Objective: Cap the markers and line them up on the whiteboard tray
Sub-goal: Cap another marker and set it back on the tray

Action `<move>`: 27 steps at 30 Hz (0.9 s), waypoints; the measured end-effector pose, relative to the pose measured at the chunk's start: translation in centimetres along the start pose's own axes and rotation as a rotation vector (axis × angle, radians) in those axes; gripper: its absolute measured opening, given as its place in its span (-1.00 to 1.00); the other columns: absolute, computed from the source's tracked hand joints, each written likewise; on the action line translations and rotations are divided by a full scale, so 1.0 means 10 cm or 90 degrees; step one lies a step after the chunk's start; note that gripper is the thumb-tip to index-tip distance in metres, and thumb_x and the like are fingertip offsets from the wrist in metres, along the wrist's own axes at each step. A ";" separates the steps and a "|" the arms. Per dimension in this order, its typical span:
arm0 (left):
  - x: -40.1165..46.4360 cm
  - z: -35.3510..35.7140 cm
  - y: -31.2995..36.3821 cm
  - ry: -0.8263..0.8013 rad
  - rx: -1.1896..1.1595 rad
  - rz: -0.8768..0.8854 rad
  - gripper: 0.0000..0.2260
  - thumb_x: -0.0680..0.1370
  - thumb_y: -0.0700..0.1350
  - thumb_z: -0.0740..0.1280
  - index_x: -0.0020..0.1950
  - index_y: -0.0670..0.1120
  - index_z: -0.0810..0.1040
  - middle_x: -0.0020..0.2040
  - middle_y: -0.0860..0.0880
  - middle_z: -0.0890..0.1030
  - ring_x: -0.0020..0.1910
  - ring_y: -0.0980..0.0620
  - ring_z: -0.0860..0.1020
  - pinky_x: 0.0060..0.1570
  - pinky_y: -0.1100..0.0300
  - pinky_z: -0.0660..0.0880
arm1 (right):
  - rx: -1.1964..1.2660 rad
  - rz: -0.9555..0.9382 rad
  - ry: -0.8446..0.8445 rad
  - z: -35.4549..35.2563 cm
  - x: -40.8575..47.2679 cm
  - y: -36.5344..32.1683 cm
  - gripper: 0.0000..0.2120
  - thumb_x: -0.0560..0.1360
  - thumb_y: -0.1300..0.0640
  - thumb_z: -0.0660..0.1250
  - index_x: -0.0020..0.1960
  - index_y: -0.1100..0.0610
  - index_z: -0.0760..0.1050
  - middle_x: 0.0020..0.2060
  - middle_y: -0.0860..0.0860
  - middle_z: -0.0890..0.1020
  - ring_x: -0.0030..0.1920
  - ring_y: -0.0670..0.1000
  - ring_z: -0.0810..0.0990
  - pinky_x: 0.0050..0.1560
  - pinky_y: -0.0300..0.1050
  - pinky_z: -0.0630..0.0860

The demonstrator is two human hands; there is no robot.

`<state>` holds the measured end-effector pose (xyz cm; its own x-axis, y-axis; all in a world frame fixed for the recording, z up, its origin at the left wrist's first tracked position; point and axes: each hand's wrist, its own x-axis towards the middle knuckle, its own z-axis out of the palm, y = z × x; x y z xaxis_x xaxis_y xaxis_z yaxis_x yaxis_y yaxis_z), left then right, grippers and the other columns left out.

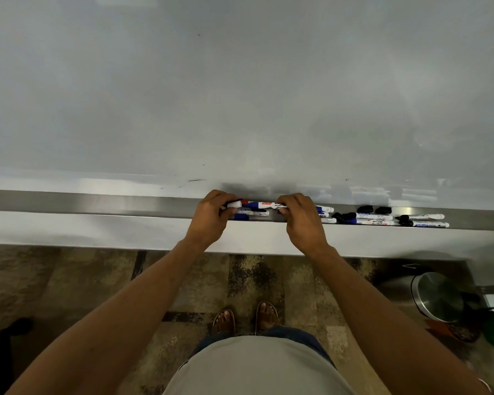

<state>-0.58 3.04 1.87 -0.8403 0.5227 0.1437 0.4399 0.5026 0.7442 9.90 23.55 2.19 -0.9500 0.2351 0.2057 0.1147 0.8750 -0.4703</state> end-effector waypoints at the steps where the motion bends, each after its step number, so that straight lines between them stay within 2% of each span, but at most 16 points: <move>1: 0.00 0.00 -0.01 0.001 0.007 -0.001 -0.81 0.49 -0.26 0.40 0.10 -0.17 0.61 -0.01 -0.11 0.57 -0.07 0.01 0.52 -0.09 0.58 0.34 | 0.002 0.009 0.004 -0.01 -0.01 0.01 -0.71 0.44 0.41 0.34 0.13 0.20 0.54 0.01 0.18 0.58 0.00 0.20 0.50 -0.02 -0.01 0.44; 4: -0.01 0.00 -0.01 -0.007 0.023 0.002 -0.79 0.49 -0.27 0.38 0.12 -0.15 0.61 0.00 -0.11 0.56 -0.08 0.04 0.50 -0.09 0.57 0.34 | 0.009 0.017 0.009 -0.03 -0.02 0.03 -0.74 0.48 0.38 0.32 0.13 0.19 0.54 0.02 0.17 0.57 0.02 0.18 0.48 -0.01 -0.03 0.42; 7: -0.02 0.01 0.05 -0.015 0.023 0.019 -0.77 0.49 -0.28 0.38 0.14 -0.15 0.60 -0.01 -0.09 0.55 -0.09 0.08 0.47 -0.06 0.46 0.40 | 0.011 0.004 -0.006 -0.02 -0.01 0.00 -0.74 0.47 0.38 0.32 0.13 0.20 0.54 0.02 0.18 0.58 0.02 0.18 0.49 -0.01 -0.02 0.43; 9: -0.01 0.02 0.08 -0.029 0.028 0.042 -0.76 0.49 -0.27 0.38 0.15 -0.13 0.61 -0.02 -0.08 0.56 -0.10 0.07 0.48 -0.06 0.48 0.35 | 0.009 -0.011 -0.022 -0.01 -0.03 -0.04 -0.77 0.49 0.35 0.31 0.13 0.21 0.53 0.02 0.18 0.58 0.01 0.18 0.48 -0.03 0.00 0.44; 11: 0.00 0.04 0.10 -0.037 0.040 0.056 -0.75 0.49 -0.25 0.39 0.15 -0.11 0.62 -0.02 -0.08 0.59 -0.11 0.06 0.49 -0.07 0.50 0.31 | 0.018 -0.015 -0.034 -0.01 -0.03 -0.09 -0.82 0.53 0.30 0.28 0.12 0.20 0.52 0.00 0.16 0.59 -0.01 0.17 0.48 -0.07 0.01 0.42; 13: 0.00 0.04 0.13 -0.036 0.031 0.054 -0.76 0.47 -0.23 0.41 0.13 -0.11 0.63 -0.03 -0.08 0.61 -0.14 0.08 0.49 -0.08 0.40 0.38 | 0.007 0.002 -0.063 -0.01 -0.01 -0.12 -0.85 0.58 0.16 0.21 0.10 0.15 0.50 -0.04 0.12 0.61 -0.04 0.16 0.49 -0.10 0.00 0.39; 15: -0.03 0.06 0.17 -0.051 0.000 0.068 -0.78 0.45 -0.22 0.45 0.08 -0.13 0.65 -0.06 -0.08 0.63 -0.18 0.10 0.49 -0.10 0.37 0.40 | -0.051 0.017 -0.132 -0.02 -0.02 -0.17 -0.66 0.60 -0.13 0.07 0.09 0.07 0.49 -0.06 0.05 0.62 -0.02 0.14 0.51 -0.07 0.02 0.39; 17: -0.06 0.10 0.24 -0.065 -0.027 0.091 -0.83 0.44 -0.22 0.46 0.02 -0.16 0.66 -0.08 -0.08 0.64 -0.21 0.12 0.49 -0.13 0.44 0.39 | -0.072 0.052 -0.198 -0.05 -0.06 -0.24 -0.38 0.49 -0.40 -0.10 0.08 0.01 0.51 -0.03 0.01 0.64 0.01 0.09 0.54 0.01 0.05 0.43; 19: -0.10 0.13 0.30 -0.067 -0.055 0.090 -0.86 0.44 -0.24 0.45 -0.01 -0.17 0.64 -0.10 -0.06 0.64 -0.22 0.11 0.51 -0.16 0.44 0.41 | -0.059 0.126 -0.232 -0.08 -0.09 -0.29 -0.24 0.36 -0.55 -0.18 0.01 -0.05 0.54 -0.09 -0.03 0.65 -0.02 0.05 0.57 0.07 0.11 0.46; 22: -0.16 0.19 0.39 -0.069 -0.077 0.105 -0.87 0.44 -0.29 0.43 -0.03 -0.17 0.61 -0.12 -0.05 0.63 -0.21 0.07 0.53 -0.17 0.33 0.47 | -0.042 0.246 -0.313 -0.13 -0.08 -0.34 -0.34 0.27 -0.63 -0.15 -0.27 -0.10 0.39 -0.22 -0.06 0.55 -0.07 0.05 0.53 0.18 0.21 0.37; 24: -0.20 0.24 0.42 -0.075 -0.077 0.123 -0.83 0.43 -0.31 0.43 0.00 -0.17 0.61 -0.09 -0.05 0.64 -0.17 0.09 0.54 -0.12 0.32 0.48 | -0.032 0.294 -0.361 -0.15 -0.06 -0.34 -0.36 0.25 -0.64 -0.10 -0.27 -0.09 0.33 -0.21 -0.06 0.52 -0.05 0.07 0.51 0.22 0.26 0.31; 27: -0.23 0.29 0.40 -0.070 -0.093 0.119 -0.77 0.42 -0.30 0.44 0.06 -0.15 0.62 -0.04 -0.06 0.66 -0.10 0.10 0.57 -0.04 0.32 0.50 | -0.022 0.328 -0.371 -0.16 -0.07 -0.33 -0.28 0.24 -0.64 -0.05 -0.22 -0.01 0.41 -0.22 -0.08 0.54 -0.11 0.03 0.48 0.21 0.22 0.31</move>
<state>4.02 5.81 2.66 -0.7057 0.6731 0.2211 0.5267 0.2896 0.7992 10.67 21.14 4.95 -0.7724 0.3633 -0.5210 0.5831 0.7307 -0.3550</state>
